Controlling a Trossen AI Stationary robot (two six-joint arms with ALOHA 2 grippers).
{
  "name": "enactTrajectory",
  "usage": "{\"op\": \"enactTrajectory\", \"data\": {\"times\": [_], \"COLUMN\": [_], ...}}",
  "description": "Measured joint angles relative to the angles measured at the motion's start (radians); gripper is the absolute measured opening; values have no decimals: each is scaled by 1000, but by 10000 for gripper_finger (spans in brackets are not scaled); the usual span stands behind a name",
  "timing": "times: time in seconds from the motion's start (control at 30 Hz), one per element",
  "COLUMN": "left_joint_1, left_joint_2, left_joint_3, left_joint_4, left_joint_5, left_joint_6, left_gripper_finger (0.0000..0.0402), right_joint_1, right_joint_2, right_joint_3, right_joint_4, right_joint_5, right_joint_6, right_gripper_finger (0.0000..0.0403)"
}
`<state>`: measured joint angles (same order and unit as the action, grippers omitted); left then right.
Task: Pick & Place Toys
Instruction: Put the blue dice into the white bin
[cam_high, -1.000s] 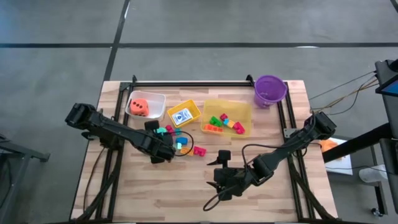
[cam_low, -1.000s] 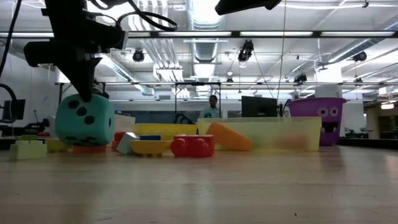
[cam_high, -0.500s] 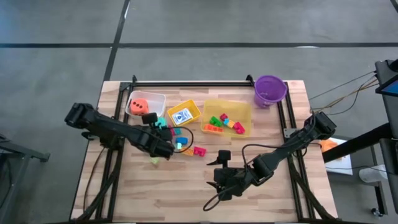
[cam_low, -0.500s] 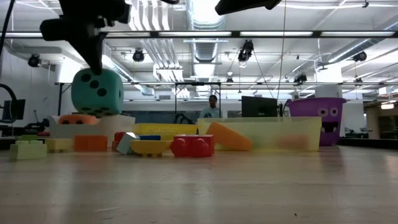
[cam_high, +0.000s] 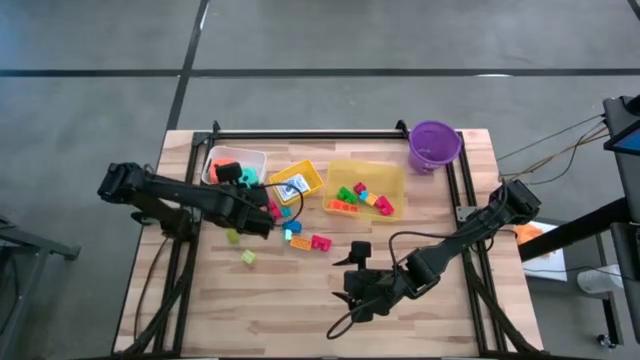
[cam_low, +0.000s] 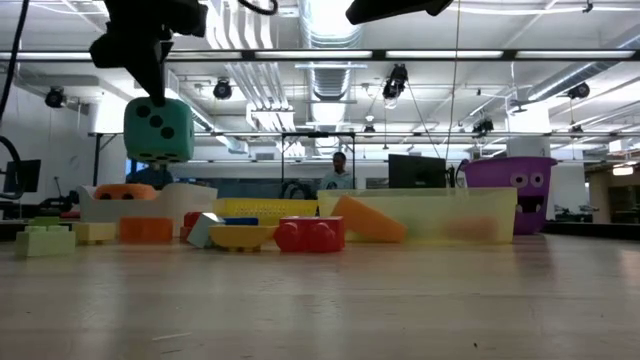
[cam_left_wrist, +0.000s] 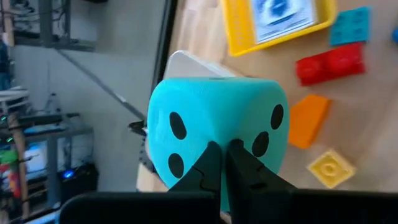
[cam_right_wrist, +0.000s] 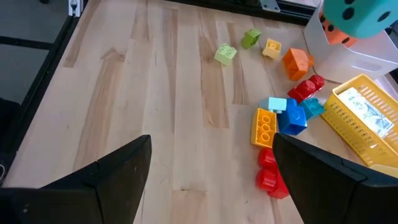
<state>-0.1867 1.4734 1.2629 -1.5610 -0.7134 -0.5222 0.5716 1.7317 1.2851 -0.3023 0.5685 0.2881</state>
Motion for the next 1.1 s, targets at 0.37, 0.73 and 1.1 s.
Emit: {"op": "enactTrajectory", "data": {"times": [0.37,0.73,1.1], "left_joint_1": [140,287,344], "left_joint_2": [-6,-6,-6], "left_joint_3": [-34,-106,-150], "left_joint_4": [42,220,360], "left_joint_5": [-76,-77,-49], "left_joint_6": [144,311,418], "left_gripper_finger": [0,0,0], "right_joint_1": [0,0,0], "right_joint_2": [0,0,0], "right_joint_3": [0,0,0], "right_joint_4": [0,0,0], "right_joint_5": [0,-1,-2], "right_joint_6": [0,0,-3], "right_gripper_finger": [331,331,331]}}
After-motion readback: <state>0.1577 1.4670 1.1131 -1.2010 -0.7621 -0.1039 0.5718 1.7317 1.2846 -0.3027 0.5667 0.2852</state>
